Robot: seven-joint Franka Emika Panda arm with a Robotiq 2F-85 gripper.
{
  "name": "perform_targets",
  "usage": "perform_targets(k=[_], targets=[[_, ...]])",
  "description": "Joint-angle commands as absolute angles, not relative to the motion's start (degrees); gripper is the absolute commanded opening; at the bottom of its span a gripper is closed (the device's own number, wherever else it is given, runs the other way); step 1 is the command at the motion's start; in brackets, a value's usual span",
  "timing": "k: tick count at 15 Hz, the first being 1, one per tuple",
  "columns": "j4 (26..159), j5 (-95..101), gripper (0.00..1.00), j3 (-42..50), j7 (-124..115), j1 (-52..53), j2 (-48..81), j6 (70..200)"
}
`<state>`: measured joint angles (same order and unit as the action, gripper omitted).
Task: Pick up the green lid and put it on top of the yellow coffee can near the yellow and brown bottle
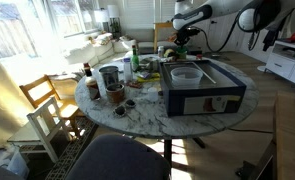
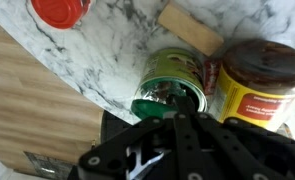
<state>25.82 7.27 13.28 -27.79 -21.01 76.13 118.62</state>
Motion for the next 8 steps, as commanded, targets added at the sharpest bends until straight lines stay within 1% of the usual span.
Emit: perform_targets(k=[1,8], targets=[[27.9,7.2,0.00,13.1,-21.6,-20.3,73.6,113.0],[27.3,6.6,0.00,9.9,-0.3,-21.0,72.8,114.0]])
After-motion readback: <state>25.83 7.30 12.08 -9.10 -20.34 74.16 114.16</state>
